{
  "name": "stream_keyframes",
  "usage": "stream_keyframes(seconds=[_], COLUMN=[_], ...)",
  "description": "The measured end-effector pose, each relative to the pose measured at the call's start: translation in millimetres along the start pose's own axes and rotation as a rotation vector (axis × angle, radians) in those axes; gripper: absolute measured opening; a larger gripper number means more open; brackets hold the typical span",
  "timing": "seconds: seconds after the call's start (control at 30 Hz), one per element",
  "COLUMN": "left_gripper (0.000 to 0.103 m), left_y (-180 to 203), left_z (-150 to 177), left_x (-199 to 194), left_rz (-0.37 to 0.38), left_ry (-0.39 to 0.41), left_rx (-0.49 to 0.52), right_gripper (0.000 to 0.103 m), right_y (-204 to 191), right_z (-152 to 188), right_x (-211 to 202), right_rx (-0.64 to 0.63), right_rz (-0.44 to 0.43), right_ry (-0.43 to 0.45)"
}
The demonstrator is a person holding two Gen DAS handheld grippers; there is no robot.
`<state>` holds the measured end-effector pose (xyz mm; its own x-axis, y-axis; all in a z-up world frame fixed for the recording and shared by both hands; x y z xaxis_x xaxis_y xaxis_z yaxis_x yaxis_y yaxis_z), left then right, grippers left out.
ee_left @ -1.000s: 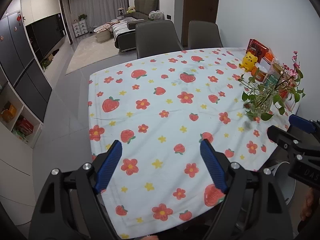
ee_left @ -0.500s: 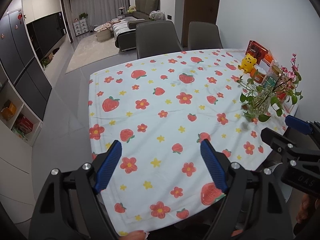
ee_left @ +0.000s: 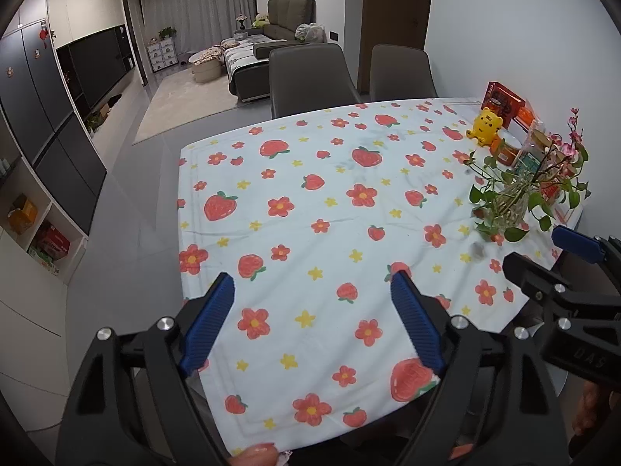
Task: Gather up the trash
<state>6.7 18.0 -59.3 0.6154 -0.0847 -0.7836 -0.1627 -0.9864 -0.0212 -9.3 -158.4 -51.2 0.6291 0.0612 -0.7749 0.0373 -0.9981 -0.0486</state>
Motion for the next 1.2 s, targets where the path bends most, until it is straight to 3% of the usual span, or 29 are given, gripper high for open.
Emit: stream_keyframes(seconds=[1.2], left_gripper=[0.083], left_y=[-4.1], left_z=[-4.1], left_x=[1.1], left_rz=[-0.003], left_ry=[-0.003], left_rx=[-0.01], right_gripper=[0.08], right_y=[-1.6], right_z=[-4.2], right_x=[-2.0], right_rx=[-0.01], right_rz=[-0.013], right_ry=[0.004])
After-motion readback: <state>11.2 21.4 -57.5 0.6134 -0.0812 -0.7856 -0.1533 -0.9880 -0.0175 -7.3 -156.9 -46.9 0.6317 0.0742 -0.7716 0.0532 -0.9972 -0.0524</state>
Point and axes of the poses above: each gripper's, at about its wrist camera, not at the fingertips, and x roughly the way its jaws point, y to its right, z to its underside, the point moved 5 cm from there along x, roughly the way its jaws point, and after that the axes turned 1 degree about x, right-handed, at the moved point
